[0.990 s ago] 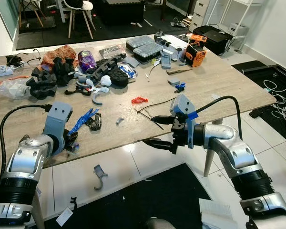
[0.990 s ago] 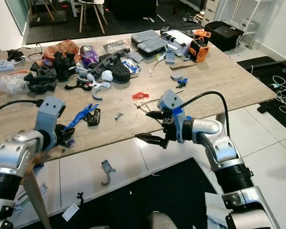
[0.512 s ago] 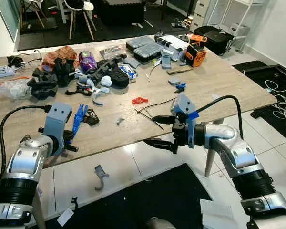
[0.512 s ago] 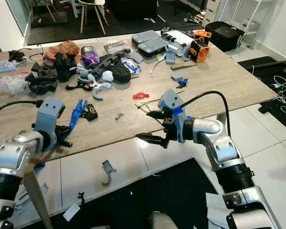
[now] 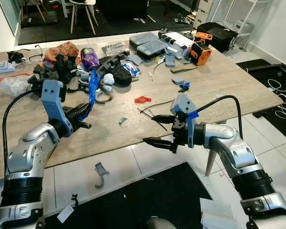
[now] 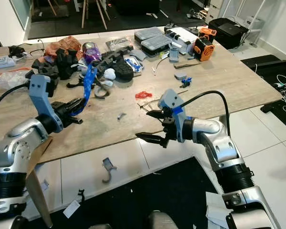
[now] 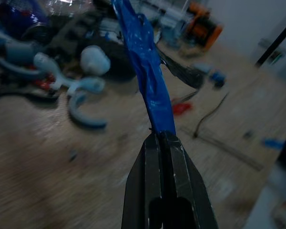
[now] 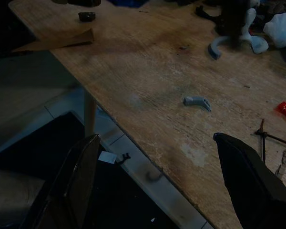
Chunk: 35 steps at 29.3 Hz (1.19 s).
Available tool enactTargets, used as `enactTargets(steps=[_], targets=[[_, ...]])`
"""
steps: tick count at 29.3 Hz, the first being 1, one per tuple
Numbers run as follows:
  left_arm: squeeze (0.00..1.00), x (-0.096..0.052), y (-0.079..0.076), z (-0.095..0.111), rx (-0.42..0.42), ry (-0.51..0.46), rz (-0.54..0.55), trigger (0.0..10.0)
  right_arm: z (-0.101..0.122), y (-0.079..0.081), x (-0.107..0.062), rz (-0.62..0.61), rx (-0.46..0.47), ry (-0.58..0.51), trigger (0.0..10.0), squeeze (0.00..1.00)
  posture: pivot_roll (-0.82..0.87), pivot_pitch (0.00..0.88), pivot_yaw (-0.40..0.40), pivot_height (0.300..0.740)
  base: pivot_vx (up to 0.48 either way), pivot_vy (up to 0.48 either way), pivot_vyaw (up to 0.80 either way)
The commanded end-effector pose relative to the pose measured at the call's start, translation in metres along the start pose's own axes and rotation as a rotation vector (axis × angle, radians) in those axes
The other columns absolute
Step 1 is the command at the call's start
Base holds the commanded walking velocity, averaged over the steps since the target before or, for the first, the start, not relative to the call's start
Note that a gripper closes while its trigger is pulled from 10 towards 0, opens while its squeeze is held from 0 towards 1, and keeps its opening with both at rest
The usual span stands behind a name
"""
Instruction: Picking trash to rubbish bin
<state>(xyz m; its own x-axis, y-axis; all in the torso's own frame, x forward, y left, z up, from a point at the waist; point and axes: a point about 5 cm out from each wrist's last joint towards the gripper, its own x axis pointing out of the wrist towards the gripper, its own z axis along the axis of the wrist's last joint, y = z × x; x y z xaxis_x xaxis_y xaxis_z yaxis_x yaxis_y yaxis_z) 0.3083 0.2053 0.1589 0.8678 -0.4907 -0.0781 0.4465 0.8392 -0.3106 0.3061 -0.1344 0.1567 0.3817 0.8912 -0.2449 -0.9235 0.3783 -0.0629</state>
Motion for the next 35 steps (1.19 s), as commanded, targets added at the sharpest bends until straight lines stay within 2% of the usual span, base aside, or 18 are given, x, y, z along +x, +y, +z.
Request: enactTargets(steps=[1, 3, 5, 10, 11, 12, 13, 14, 15, 16, 20, 21, 24, 29, 35], targets=[[0.0, 0.0, -0.004, 0.007, -0.027, -0.068, -0.032, 0.0, 0.004, -0.001, -0.001, -0.008, 0.003, -0.02, 10.0, 0.0, 0.01, 0.0, -0.038, 0.74, 0.0, 0.0, 0.0], [0.0, 0.002, -0.01, 0.015, -0.08, -0.156, -0.052, 0.0, 0.004, -0.001, 0.0, -0.01, 0.015, -0.034, 10.0, 0.0, 0.01, 0.0, -0.038, 0.74, 0.0, 0.0, 0.0], [0.0, 0.004, -0.014, 0.018, -0.114, -0.2, -0.072, 0.0, 0.005, 0.0, 0.003, -0.013, 0.025, -0.056, 10.0, 0.0, 0.01, 0.0, -0.038, 0.74, 0.0, 0.0, 0.0], [0.0, 0.009, -0.023, 0.018, -0.158, -0.238, -0.093, 0.0, 0.007, 0.002, 0.006, -0.016, 0.035, -0.08, 10.0, 0.0, 0.01, 0.0, -0.038, 0.74, 0.0, 0.0, 0.0], [0.0, 0.011, -0.026, 0.019, -0.192, -0.273, -0.1, 1.6, 0.008, 0.001, 0.007, -0.022, 0.036, -0.09, 10.0, 0.0, 0.01, 0.0, -0.038, 0.74, 0.0, 0.0, 0.0], [0.0, 0.011, -0.027, 0.02, -0.203, -0.285, -0.102, 1.6, 0.008, 0.001, 0.008, -0.024, 0.038, -0.094, 10.0, 0.0, 0.01, 0.0, -0.038, 0.74, 0.0, 0.0, 0.0], [0.0, 0.011, -0.029, 0.021, -0.225, -0.298, -0.115, 5.0, 0.009, 0.002, 0.008, -0.025, 0.04, -0.102, 10.0, 0.0, 0.01, 0.0, -0.036, 0.74, 0.0, 0.0, 0.0], [0.0, 0.011, -0.03, 0.021, -0.235, -0.302, -0.124, 5.0, 0.009, 0.002, 0.008, -0.024, 0.04, -0.105, 10.0, 0.0, 0.01, 0.0, -0.036, 0.74, 0.0, 0.0, 0.0], [0.0, 0.011, -0.031, 0.021, -0.241, -0.303, -0.144, 8.9, 0.01, 0.002, 0.009, -0.021, 0.042, -0.114, 10.0, 0.0, 0.01, 0.0, -0.036, 0.74, 0.0, 0.0, 0.0], [0.0, 0.011, -0.033, 0.02, -0.242, -0.304, -0.162, 10.0, 0.011, 0.003, 0.009, -0.016, 0.045, -0.124, 10.0, 0.0, 0.01, 0.0, -0.036, 0.74, 0.0, 0.0, 0.0], [0.0, 0.014, -0.039, 0.011, -0.256, -0.29, -0.175, 10.0, 0.014, 0.009, 0.014, 0.003, 0.064, -0.181, 10.0, 0.0, 0.01, 0.0, -0.036, 0.74, 0.0, 0.0, 0.0], [0.0, 0.021, -0.042, 0.0, -0.252, -0.268, -0.131, 10.0, 0.014, 0.012, 0.019, 0.0, 0.13, -0.26, 10.0, 0.0, 0.01, 0.0, -0.036, 0.74, 0.0, 0.0, 0.0], [0.0, 0.027, -0.047, -0.009, -0.25, -0.261, -0.105, 10.0, 0.011, 0.014, 0.024, -0.008, 0.202, -0.313, 10.0, 0.0, 0.01, 0.0, -0.036, 0.74, 0.0, 0.0, 0.0], [0.0, 0.038, -0.069, -0.024, -0.184, -0.232, -0.16, 10.0, 0.011, 0.014, 0.023, 0.008, 0.26, -0.364, 10.0, 0.0, 0.01, 0.0, -0.039, 0.74, 0.0, 0.0, 0.0], [0.0, 0.042, -0.06, -0.026, -0.218, -0.252, -0.138, 10.0, 0.01, 0.013, 0.023, 0.014, 0.294, -0.385, 10.0, 0.0, 0.02, 0.0, -0.044, 0.74, 0.0, 0.0, 0.0]])
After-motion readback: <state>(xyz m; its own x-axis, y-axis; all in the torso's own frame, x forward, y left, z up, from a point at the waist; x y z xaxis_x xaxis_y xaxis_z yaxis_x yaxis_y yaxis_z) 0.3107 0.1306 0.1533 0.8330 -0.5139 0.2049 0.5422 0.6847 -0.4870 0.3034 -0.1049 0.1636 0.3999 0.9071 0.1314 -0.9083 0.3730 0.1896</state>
